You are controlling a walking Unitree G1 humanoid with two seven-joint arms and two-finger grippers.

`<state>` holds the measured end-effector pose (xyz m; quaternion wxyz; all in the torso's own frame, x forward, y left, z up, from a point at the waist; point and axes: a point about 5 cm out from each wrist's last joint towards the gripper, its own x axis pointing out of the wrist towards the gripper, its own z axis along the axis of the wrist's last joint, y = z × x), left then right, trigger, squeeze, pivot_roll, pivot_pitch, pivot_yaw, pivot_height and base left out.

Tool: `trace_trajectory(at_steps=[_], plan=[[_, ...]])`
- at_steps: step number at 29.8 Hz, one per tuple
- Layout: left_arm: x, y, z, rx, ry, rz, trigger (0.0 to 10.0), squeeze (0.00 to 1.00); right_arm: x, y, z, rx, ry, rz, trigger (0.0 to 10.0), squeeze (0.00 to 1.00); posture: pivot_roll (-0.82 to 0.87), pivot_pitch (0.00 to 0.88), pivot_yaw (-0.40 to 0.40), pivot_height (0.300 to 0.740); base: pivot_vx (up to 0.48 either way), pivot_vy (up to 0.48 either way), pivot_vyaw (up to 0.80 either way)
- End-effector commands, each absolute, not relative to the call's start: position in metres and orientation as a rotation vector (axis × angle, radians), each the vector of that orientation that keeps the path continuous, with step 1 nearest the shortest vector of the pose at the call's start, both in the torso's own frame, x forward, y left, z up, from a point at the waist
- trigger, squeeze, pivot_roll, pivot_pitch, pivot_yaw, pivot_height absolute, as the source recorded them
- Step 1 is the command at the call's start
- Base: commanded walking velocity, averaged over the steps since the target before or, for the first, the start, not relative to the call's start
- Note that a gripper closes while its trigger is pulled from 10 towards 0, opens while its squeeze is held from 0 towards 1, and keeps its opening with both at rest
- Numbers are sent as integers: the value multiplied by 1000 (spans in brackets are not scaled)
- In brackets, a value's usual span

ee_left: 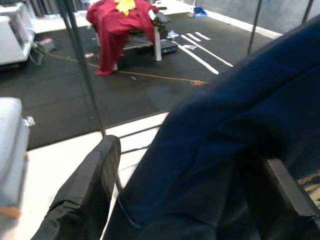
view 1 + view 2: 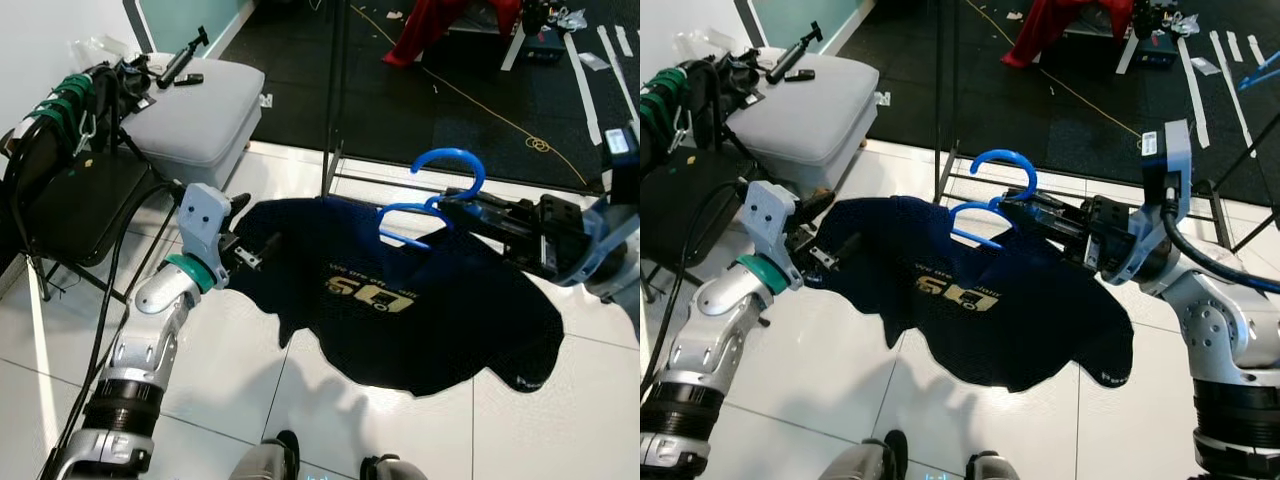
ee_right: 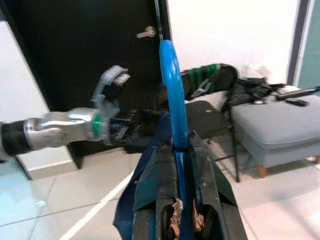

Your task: Hang hanger

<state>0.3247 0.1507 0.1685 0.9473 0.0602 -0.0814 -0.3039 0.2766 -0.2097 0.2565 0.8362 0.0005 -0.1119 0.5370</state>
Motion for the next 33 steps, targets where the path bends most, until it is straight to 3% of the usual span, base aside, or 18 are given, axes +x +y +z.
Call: trace_trajectory(at_steps=[1,4,11,12,15,16,17,18,19,24,25,26,27,33], plan=[[321,147,164,107,-144,-654,10000,1000,276,-208,258,-18,-255,1136,10000,0,-21,88,132,740,0,0,0],[309,142,135,301,1,-773,10000,1000,288,-210,250,-86,-223,1028,10000,0,-14,98,125,740,0,0,0],[310,148,123,380,31,-711,10000,1000,289,-210,250,-88,-218,1022,10000,0,-15,102,118,740,0,0,0],[311,150,122,386,36,-694,10000,851,289,-211,251,-89,-217,1025,10000,0,-16,103,117,740,0,0,0],[312,153,121,390,42,-679,10000,851,289,-211,252,-91,-216,1028,10000,0,-16,104,118,740,0,0,0],[313,155,120,396,46,-659,10000,278,288,-212,254,-87,-219,1033,10000,0,-16,104,117,740,0,0,0],[313,155,120,396,46,-659,10000,278,288,-212,254,-87,-219,1033,10000,0,-16,104,117,740,0,0,0],[313,157,120,389,53,-643,10000,71,288,-212,255,-80,-223,1037,10000,0,-17,104,117,740,0,0,0],[315,159,122,358,48,-611,10000,0,286,-212,256,-73,-224,1051,10000,0,-18,105,117,740,0,0,0],[325,168,124,201,43,-454,10000,0,281,-210,259,-48,-235,1097,10000,0,-23,109,119,740,0,0,0],[327,170,123,178,44,-427,10000,659,280,-209,259,-43,-238,1103,10000,0,-24,109,119,740,0,0,0],[327,170,123,178,44,-427,10000,659,280,-209,259,-43,-238,1103,10000,0,-24,109,119,740,0,0,0],[328,172,122,154,43,-416,10000,1000,279,-209,260,-39,-239,1109,10000,0,-25,110,119,740,0,0,0],[327,166,122,47,29,-507,10000,1000,276,-212,262,-37,-234,1124,10000,0,-29,114,119,740,0,0,0]])
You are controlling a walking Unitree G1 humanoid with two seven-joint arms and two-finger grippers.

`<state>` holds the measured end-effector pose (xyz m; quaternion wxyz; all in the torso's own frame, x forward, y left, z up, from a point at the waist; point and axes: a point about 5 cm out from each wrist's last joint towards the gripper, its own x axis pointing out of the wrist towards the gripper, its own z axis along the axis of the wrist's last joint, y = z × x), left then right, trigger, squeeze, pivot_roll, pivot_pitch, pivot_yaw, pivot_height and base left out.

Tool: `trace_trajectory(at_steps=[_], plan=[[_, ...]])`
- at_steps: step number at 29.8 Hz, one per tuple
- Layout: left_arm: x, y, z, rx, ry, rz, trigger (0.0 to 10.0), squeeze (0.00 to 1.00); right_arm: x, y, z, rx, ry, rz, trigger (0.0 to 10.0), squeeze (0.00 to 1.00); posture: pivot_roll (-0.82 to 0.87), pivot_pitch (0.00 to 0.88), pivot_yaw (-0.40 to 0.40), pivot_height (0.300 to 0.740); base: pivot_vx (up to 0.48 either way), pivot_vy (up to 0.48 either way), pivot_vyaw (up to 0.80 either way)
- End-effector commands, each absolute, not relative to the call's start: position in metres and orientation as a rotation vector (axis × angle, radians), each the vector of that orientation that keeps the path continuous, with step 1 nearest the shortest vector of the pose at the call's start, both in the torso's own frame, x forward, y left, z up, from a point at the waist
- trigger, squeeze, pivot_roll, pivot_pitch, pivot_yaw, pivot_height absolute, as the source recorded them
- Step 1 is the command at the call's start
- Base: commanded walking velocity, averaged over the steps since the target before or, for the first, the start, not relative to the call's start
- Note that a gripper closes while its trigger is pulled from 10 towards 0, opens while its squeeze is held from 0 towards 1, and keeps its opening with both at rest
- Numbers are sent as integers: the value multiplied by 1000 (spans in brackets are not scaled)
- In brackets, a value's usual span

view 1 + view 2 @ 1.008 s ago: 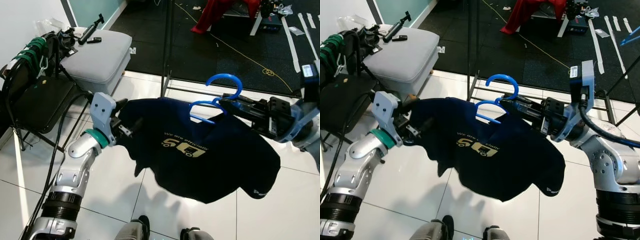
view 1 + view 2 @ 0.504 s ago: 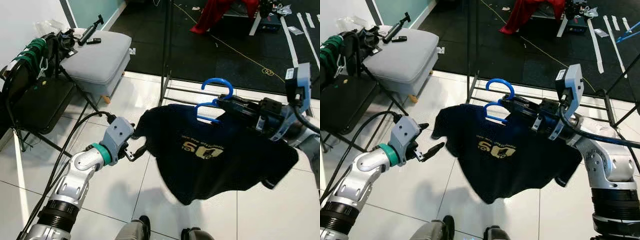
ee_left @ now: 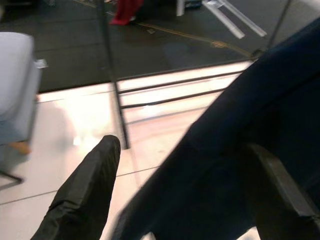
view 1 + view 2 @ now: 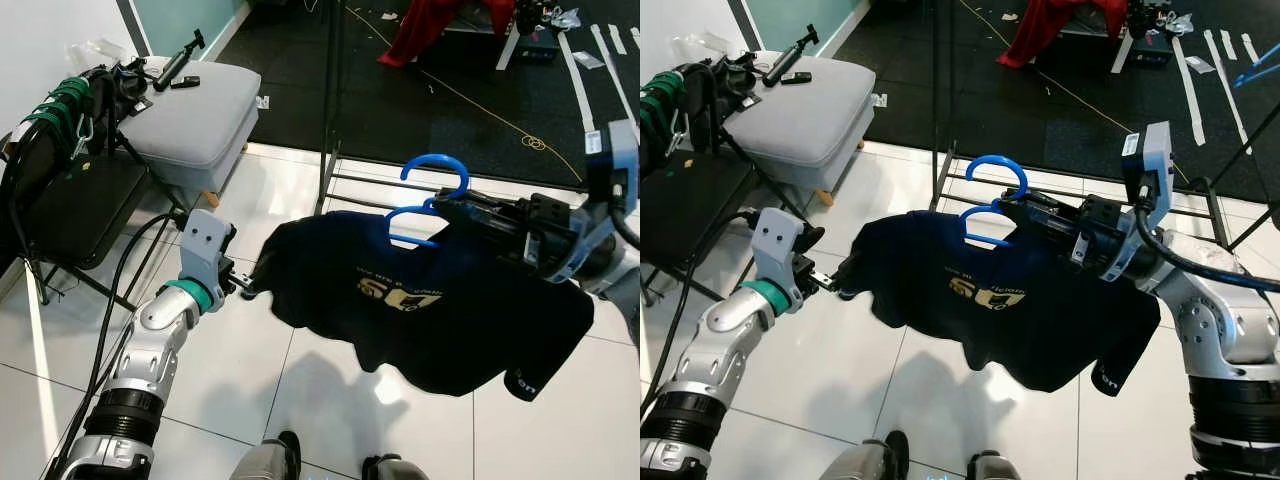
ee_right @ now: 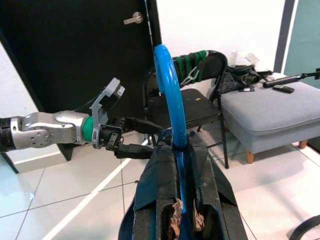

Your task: Hang hanger

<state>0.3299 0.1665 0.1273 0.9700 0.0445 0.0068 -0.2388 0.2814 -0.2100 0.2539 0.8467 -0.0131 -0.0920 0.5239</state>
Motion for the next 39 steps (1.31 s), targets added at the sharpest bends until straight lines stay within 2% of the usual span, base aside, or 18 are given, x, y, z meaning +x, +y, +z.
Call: trace_trajectory(at_steps=[1,6,12,13,15,16,17,18,19,21,22,23,24,39], plan=[[327,166,122,47,29,-507,10000,1000,276,-212,262,-37,-234,1124,10000,0,-29,114,119,740,0,0,0],[320,155,122,-1,29,-626,10000,1000,275,-211,266,-6,-251,1148,10000,0,-27,114,120,740,0,0,0],[324,147,114,-5,52,-627,10000,1000,273,-209,267,6,-243,1174,10000,0,-25,116,116,740,0,0,0],[327,146,111,9,55,-610,10000,922,272,-208,266,14,-240,1185,10000,0,-22,116,115,740,0,0,0],[329,145,109,20,55,-599,10000,922,272,-208,266,20,-238,1193,10000,0,-22,116,115,740,0,0,0],[332,144,108,30,52,-581,10000,671,271,-206,266,24,-234,1205,10000,0,-27,118,116,740,0,0,0],[332,144,108,30,52,-581,10000,671,271,-206,266,24,-234,1205,10000,0,-27,118,116,740,0,0,0],[336,142,111,13,40,-570,10000,176,270,-204,264,24,-226,1215,10000,0,-32,118,121,740,0,0,0],[339,140,115,-7,25,-570,10000,0,269,-204,263,24,-220,1218,10000,0,-33,117,121,740,0,0,0],[340,139,118,-21,15,-571,10000,0,269,-203,262,24,-217,1220,10000,0,-33,117,121,740,0,0,0],[341,138,121,-41,2,-579,3804,0,268,-204,262,22,-212,1218,10000,0,-34,117,123,740,0,0,0],[341,138,121,-41,2,-579,3804,0,268,-204,262,22,-212,1218,10000,0,-34,117,123,740,0,0,0],[340,138,123,-50,-5,-585,0,0,268,-204,261,21,-210,1216,10000,0,-34,117,123,740,0,0,0],[330,145,120,-143,-19,-634,0,0,270,-205,256,11,-194,1179,10000,0,-17,116,129,740,0,0,0]])
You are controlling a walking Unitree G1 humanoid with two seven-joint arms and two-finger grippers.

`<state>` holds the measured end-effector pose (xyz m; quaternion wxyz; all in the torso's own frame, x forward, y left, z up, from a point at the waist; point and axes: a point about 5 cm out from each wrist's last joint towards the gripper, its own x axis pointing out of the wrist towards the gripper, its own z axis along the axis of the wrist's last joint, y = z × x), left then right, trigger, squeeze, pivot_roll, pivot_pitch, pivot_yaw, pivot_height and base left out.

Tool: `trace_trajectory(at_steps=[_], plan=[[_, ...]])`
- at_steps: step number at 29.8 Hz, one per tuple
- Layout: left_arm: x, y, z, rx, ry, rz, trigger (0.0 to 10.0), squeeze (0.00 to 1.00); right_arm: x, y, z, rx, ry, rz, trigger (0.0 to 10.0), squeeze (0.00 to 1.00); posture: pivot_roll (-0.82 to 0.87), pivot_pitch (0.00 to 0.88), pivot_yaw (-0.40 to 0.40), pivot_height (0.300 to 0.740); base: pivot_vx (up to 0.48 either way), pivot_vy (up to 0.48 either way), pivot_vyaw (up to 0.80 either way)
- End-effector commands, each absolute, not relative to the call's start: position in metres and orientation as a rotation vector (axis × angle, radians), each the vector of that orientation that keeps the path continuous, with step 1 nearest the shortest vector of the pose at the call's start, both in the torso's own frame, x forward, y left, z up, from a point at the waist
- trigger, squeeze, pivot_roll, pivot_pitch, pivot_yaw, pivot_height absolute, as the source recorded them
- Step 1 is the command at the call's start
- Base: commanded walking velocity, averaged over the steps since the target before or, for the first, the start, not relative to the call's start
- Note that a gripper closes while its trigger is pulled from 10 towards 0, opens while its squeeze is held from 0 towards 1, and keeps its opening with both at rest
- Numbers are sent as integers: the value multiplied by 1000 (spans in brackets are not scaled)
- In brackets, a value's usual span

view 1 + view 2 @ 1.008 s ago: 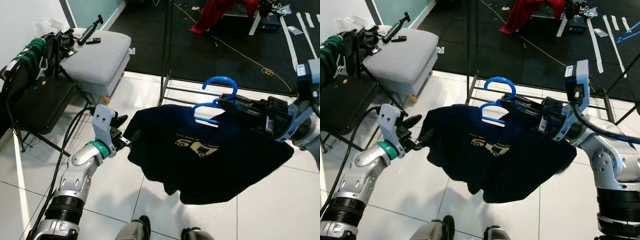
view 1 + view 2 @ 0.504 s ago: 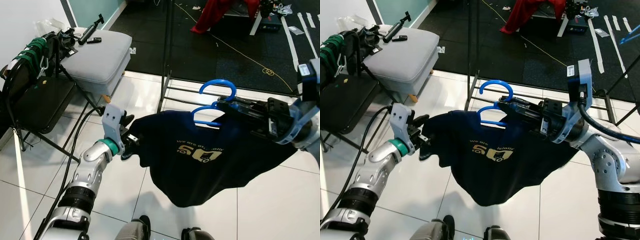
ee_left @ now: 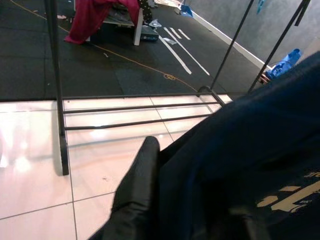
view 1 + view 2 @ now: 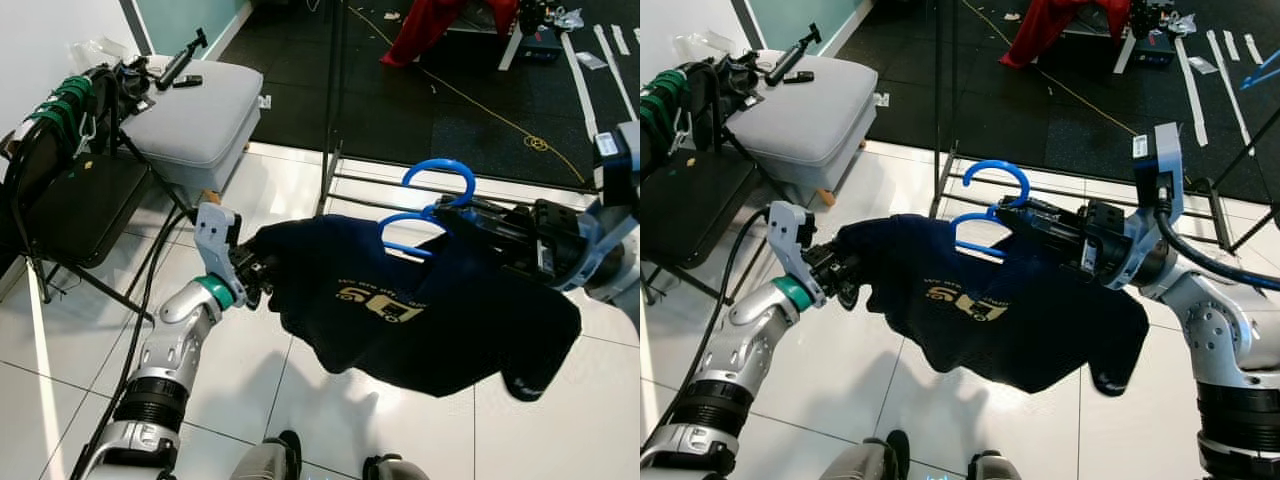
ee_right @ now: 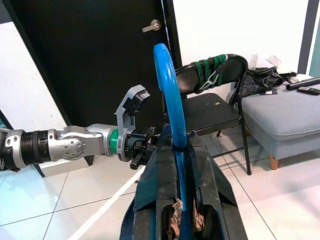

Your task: Hang hanger

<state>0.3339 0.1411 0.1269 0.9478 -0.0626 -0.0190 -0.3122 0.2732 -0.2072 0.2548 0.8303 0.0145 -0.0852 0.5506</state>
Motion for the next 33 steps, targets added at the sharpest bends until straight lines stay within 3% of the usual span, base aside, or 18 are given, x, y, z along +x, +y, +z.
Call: trace_trajectory(at_steps=[1,13,20,25,33], plan=[[330,145,120,-143,-19,-634,0,0,270,-205,256,11,-194,1179,10000,0,-17,116,129,740,0,0,0],[325,151,116,-36,22,-656,0,0,278,-210,240,-98,-98,1088,10000,0,-15,109,126,740,0,0,0],[336,176,126,-10,-1,-549,0,0,270,-217,225,-152,13,1112,10000,0,-15,103,123,740,0,0,0],[346,213,135,47,7,-361,0,0,261,-224,218,-150,69,1133,10000,0,-20,98,123,740,0,0,0],[349,233,131,140,68,-226,0,0,257,-233,222,-129,41,1106,10000,0,-18,101,124,740,0,0,0]])
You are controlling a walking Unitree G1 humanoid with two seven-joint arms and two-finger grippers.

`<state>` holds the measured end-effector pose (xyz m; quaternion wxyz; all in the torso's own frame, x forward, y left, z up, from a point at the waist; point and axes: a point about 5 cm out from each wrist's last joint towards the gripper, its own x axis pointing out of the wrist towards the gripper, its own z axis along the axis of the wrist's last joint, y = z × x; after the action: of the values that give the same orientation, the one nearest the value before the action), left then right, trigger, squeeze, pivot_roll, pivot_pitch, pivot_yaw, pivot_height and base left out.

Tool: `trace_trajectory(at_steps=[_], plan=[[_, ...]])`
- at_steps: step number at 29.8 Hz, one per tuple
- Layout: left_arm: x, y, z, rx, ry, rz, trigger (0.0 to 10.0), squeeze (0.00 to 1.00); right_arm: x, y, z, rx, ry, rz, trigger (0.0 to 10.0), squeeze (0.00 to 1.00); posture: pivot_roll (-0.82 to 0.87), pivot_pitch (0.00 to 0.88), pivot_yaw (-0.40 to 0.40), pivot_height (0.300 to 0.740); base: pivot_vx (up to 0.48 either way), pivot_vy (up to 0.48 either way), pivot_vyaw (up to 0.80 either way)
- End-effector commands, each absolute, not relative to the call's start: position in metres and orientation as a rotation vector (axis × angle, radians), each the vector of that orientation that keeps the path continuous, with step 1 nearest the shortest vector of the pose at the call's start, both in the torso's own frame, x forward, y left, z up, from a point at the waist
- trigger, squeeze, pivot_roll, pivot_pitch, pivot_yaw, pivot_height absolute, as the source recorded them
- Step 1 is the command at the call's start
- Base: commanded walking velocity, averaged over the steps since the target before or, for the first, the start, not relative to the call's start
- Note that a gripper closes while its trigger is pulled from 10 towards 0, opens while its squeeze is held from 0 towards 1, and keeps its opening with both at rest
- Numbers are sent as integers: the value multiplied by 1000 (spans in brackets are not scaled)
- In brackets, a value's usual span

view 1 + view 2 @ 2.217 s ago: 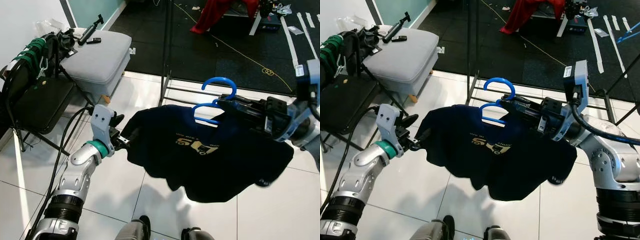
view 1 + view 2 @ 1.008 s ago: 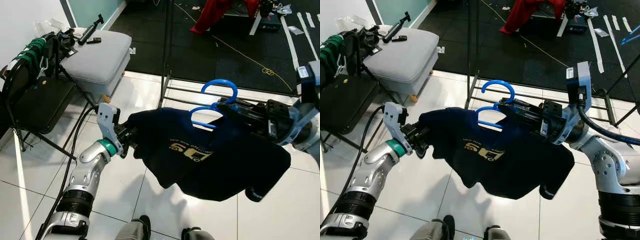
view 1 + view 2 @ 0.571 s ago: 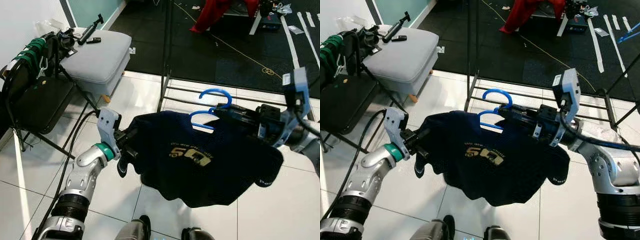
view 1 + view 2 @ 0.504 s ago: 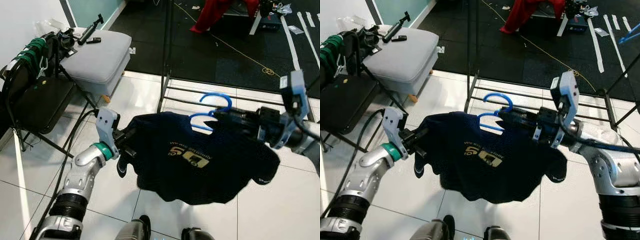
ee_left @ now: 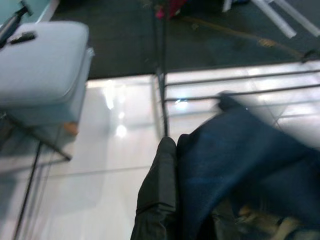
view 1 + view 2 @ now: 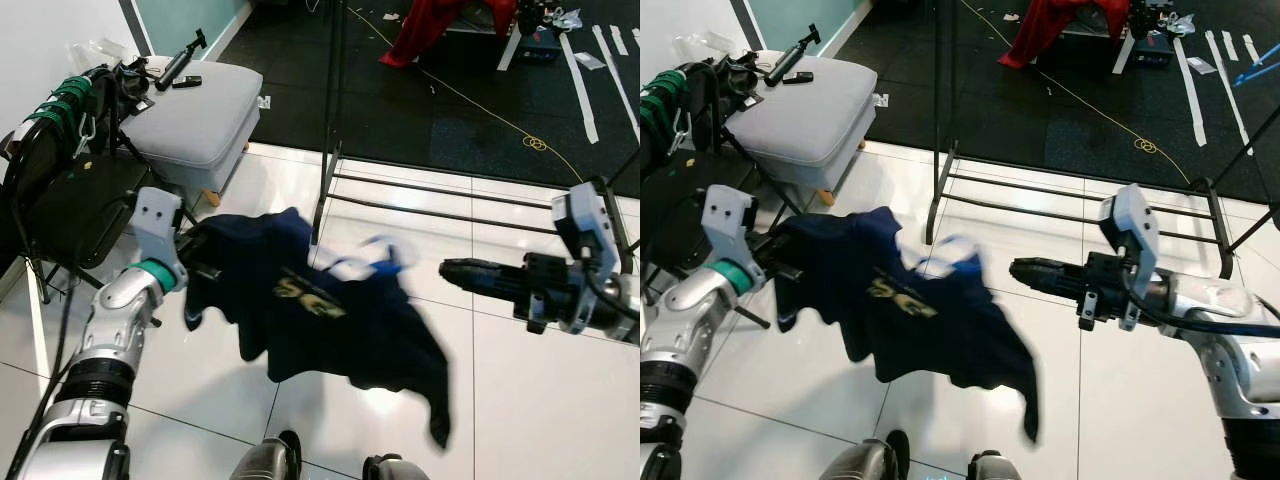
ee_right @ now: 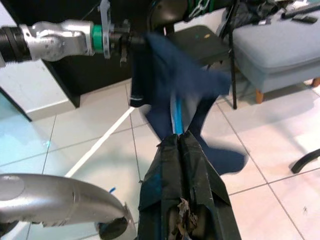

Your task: Hang hanger

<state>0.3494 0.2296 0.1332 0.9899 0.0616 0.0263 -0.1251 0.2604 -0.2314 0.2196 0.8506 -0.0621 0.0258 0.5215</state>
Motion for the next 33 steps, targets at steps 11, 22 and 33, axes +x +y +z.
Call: trace_trajectory(at_steps=[11,22,33], plan=[[349,232,114,198,139,-157,0,0,252,-235,229,-86,9,1127,10000,0,-26,112,120,740,0,0,0],[350,209,115,154,96,-234,0,0,259,-222,220,-65,-4,1100,10000,0,-17,114,120,740,0,0,0],[364,197,152,116,-19,-246,0,0,274,-210,184,-154,50,893,10000,0,-21,116,118,740,0,0,0]])
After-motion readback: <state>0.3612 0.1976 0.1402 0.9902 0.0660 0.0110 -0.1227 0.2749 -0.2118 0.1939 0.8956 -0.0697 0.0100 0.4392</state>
